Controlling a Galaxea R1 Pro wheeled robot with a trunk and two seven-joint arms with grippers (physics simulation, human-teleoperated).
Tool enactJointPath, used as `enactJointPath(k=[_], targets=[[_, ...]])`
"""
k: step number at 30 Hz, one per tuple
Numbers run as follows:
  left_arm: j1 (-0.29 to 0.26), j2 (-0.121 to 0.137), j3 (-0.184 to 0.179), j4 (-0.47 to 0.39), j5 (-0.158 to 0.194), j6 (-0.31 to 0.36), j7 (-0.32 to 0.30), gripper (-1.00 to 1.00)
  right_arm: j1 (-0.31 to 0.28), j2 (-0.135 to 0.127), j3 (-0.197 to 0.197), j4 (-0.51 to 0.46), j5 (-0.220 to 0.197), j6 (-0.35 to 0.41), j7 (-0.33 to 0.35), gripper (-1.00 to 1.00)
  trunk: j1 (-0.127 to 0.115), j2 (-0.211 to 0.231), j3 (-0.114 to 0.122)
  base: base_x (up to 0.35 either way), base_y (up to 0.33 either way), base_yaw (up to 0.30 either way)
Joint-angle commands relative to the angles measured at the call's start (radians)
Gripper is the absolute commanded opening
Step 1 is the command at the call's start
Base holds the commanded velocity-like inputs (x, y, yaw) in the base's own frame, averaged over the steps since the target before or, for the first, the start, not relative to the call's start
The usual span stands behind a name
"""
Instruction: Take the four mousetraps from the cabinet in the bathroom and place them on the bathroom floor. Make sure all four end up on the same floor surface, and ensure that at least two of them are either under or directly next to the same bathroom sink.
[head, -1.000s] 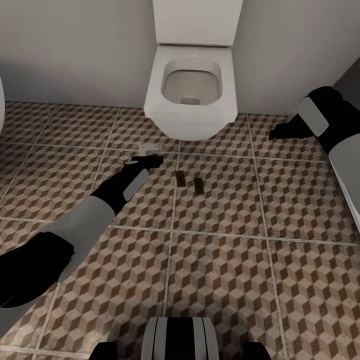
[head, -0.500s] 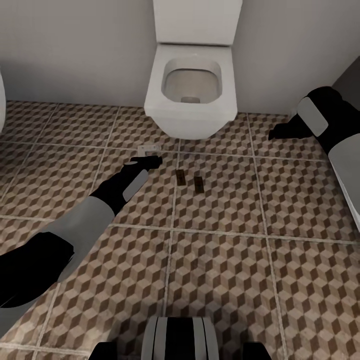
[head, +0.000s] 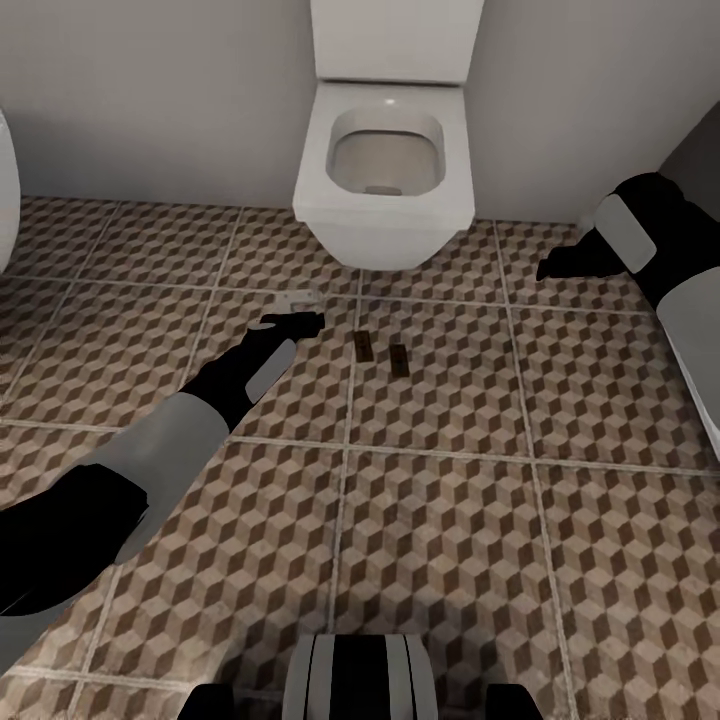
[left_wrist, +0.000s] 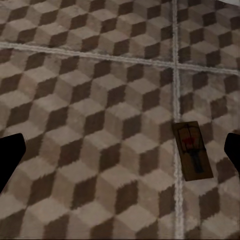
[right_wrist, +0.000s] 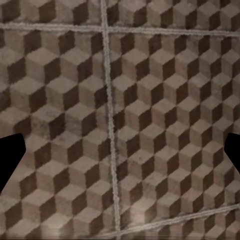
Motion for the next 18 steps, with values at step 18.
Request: enactJointPath(k=[18], targets=[[0.003, 0.014, -0.006, -0.003, 0.009, 0.006, 0.006, 1.0, -0.001, 0.0, 0.008, 0.0, -0.011, 0.003, -0.007, 1.0, 0.0, 0.0, -0.001, -0.122, 0.061, 0.0]])
